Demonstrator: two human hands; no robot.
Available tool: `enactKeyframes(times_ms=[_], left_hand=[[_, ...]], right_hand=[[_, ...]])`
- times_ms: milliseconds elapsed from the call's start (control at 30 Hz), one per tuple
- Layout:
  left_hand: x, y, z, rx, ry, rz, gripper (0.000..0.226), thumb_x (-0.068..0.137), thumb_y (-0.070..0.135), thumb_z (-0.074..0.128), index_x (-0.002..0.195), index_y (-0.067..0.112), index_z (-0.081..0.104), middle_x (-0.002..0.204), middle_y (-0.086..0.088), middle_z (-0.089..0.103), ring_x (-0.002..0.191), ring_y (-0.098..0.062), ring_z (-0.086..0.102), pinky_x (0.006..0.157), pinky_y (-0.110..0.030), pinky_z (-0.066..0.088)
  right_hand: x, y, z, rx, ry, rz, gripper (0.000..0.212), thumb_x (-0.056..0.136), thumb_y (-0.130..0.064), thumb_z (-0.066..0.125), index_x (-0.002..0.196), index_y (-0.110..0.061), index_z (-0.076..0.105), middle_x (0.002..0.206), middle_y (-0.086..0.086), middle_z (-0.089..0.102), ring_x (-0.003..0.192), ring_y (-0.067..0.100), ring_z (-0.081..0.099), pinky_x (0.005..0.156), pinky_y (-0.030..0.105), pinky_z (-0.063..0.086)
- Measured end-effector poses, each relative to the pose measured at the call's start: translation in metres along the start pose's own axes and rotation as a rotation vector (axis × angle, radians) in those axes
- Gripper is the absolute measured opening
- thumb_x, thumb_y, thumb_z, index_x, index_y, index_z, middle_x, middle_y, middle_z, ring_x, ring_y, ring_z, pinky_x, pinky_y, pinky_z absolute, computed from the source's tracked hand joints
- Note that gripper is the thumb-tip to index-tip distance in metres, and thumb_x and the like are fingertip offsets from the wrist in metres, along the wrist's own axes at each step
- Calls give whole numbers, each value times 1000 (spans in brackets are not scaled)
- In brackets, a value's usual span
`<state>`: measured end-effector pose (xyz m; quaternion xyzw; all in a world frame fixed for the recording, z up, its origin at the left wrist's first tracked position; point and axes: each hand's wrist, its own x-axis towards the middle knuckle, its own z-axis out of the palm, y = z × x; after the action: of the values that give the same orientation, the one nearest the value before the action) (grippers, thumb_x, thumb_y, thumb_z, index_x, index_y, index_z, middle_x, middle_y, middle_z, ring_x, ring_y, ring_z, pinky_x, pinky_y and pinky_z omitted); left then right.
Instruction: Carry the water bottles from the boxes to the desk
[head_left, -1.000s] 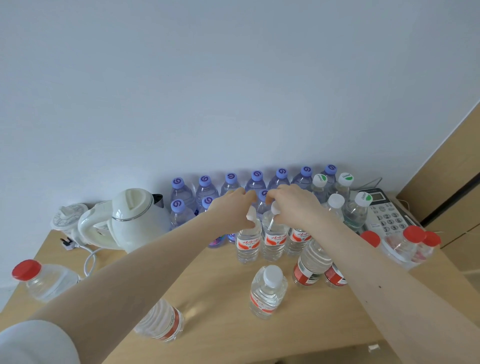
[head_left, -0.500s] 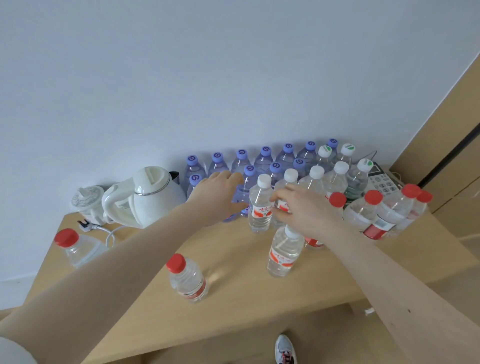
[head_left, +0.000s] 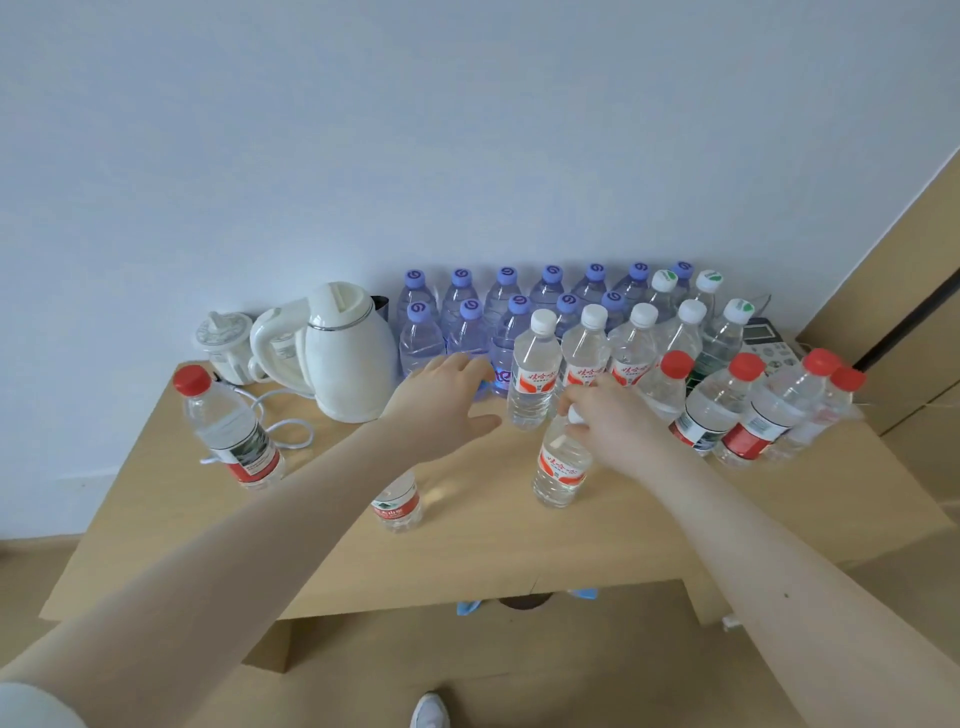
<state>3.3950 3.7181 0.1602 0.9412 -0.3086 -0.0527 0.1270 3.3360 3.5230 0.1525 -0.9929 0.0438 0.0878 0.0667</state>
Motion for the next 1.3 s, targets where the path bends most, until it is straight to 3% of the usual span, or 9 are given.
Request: enactKeyframes(times_ms=[167, 433, 667, 900, 1100, 1300], left_hand=[[-16, 2, -3, -25, 53, -86, 49, 89, 42, 63, 129, 18, 48, 125, -2, 51, 118, -24, 46, 97, -35, 38], [-16, -26, -20, 4, 50, -146, 45, 89, 42, 61, 126, 19, 49, 128, 0, 52, 117, -22, 48, 89, -29, 38], [18, -54, -25, 6, -27, -97, 45, 91, 41, 60, 126, 16, 50, 125, -3, 52, 115, -23, 49, 89, -31, 40], [55, -79, -24, -1, -118, -49, 44, 91, 42, 60, 126, 18, 49, 125, -2, 50, 115, -23, 47, 90, -37, 43], [73, -88, -24, -7, -142, -14, 45, 91, 42, 59, 126, 17, 49, 122, -4, 52, 113, -24, 46, 93, -40, 43], [75, -96, -22, -32, -157, -15, 43, 90, 42, 60, 126, 19, 49, 121, -3, 51, 114, -23, 46, 92, -37, 41]], right_hand=[[1, -2, -5, 55, 10, -112, 26, 95, -20, 55, 121, -20, 58, 119, 9, 47, 106, 30, 55, 75, 29, 34], [27, -27, -16, 94, 17, -197, 23, 96, -20, 54, 118, -20, 60, 118, 7, 51, 107, 26, 54, 76, 27, 33], [69, -48, -19, 28, 5, -178, 24, 95, -16, 52, 117, -21, 60, 114, 5, 48, 105, 25, 53, 73, 28, 33], [108, -57, -21, 36, -21, -124, 22, 93, -13, 53, 112, -22, 61, 112, 5, 48, 104, 24, 52, 80, 35, 43], [131, -63, -20, 36, -23, -119, 24, 92, -11, 55, 113, -21, 62, 112, 5, 48, 102, 24, 52, 74, 29, 32], [138, -64, -17, 40, -29, -115, 24, 92, -12, 57, 113, -23, 62, 112, 4, 47, 101, 23, 52, 80, 33, 41]])
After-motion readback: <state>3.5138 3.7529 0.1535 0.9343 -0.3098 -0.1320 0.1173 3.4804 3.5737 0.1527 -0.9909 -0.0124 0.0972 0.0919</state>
